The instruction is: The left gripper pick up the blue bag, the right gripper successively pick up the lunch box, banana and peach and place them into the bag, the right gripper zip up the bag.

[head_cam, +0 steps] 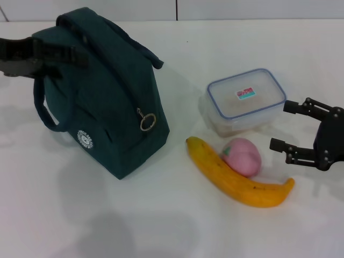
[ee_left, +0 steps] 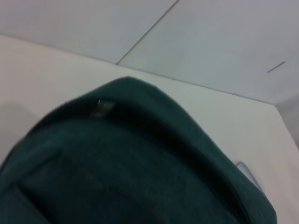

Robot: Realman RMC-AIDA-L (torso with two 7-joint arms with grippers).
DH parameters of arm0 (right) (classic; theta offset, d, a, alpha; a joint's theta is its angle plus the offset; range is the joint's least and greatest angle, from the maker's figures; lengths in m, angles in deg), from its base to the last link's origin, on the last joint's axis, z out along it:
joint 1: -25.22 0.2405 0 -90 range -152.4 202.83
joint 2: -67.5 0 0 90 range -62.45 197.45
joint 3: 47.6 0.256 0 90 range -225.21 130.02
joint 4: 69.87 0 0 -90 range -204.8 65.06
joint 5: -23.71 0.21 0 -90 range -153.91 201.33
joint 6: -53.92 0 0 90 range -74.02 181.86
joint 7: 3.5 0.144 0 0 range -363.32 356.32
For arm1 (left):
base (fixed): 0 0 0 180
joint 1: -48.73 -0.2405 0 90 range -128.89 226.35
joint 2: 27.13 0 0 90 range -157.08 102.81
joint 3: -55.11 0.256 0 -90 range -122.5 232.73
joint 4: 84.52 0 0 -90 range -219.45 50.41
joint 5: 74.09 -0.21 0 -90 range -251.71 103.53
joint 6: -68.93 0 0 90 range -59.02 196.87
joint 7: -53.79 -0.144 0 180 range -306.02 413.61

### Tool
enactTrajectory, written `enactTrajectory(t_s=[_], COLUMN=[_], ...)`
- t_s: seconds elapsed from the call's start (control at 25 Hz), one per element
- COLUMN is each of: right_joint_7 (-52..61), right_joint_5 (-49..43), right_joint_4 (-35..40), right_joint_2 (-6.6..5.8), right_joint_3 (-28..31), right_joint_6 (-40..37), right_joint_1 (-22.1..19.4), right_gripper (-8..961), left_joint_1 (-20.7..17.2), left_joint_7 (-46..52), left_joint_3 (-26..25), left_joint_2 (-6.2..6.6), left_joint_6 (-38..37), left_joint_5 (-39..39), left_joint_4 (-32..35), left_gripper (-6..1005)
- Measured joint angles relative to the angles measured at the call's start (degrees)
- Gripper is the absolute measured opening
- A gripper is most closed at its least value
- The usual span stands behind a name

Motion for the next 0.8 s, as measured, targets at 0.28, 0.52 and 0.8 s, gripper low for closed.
enactTrajectory(t_s=[0.28, 0.52, 0.8], right_joint_7=[0.0, -0.1, 0.2], right_joint_5=[0.0, 0.6, 0.7], right_joint_4=[0.0, 0.0, 0.1], right_joint_2=[-0.01, 0.03, 0.03], right_joint_3=[0.0, 0.0, 0.0], right_joint_6=[-0.1, -0.2, -0.4], right_joint_1=[-0.6, -0.7, -0.7], right_gripper=[844, 845, 844], left_joint_1=[-0.4, -0.4, -0.6], left_joint_7=[-7.2, -6.9, -6.9], left_joint_3=[0.0, -0.4, -0.2], left_joint_2=[-1.57, -1.59, -1.62], left_joint_6=[2.0, 2.1, 1.8], left_joint_5=[-0.6, -2.1, -2.1], left_joint_4=[1.3, 1.2, 1.0], left_gripper=[787, 644, 355])
